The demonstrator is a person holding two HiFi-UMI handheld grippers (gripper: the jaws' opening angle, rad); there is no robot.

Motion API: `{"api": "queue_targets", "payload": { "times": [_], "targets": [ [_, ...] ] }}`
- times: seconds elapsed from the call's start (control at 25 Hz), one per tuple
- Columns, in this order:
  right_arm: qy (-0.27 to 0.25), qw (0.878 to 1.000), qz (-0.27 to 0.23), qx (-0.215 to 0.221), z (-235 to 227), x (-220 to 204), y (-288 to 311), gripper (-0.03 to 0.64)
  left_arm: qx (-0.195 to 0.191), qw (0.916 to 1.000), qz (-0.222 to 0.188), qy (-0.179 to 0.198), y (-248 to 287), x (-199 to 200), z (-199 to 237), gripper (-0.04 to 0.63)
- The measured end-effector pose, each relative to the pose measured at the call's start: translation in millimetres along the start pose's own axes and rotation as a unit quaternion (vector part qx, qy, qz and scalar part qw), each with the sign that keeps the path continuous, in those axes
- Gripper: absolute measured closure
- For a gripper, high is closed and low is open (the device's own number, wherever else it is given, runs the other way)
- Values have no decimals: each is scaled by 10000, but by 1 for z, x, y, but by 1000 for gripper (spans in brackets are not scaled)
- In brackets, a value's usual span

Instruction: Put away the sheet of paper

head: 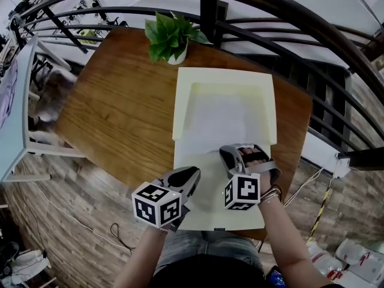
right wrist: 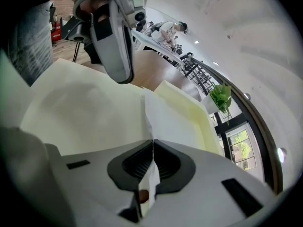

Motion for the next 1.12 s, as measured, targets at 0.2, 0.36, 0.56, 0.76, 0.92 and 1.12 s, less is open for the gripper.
{"api": "queue_targets", "payload": {
  "times": [0.2, 0.36, 0.56, 0.76, 0.92, 1.12],
  "targets": [
    [265, 9994, 16, -230, -13, 2, 6, 588, -50, 10000, 30, 35, 6, 3, 0, 554],
    [355, 9985, 70, -400, -22, 3, 11, 588, -77, 10000, 11, 30, 9, 6, 1, 554],
    [561, 9977, 171, -328, -28, 4, 19, 588, -66, 10000, 48, 28, 9, 6, 4, 554],
    [802, 9952, 96, -560, -41, 9, 24, 586, -99, 9999, 71, 49, 14, 8, 7, 554],
    [987, 9939, 126, -468, -43, 9, 29, 586, -139, 9998, 78, 81, 16, 11, 6, 554],
    [1106, 9926, 116, -488, -45, 5, 29, 584, -147, 9998, 42, 115, 17, 15, 7, 554]
  ]
}}
Point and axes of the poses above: the fingertips, and each gripper's own axes: y forward along the fingers, z to its left, x out of its top, the point moved 5 cm from there along -y, backward along the fingers, and after that the axes turned 14 degrees about y, right-handed, at the moved point
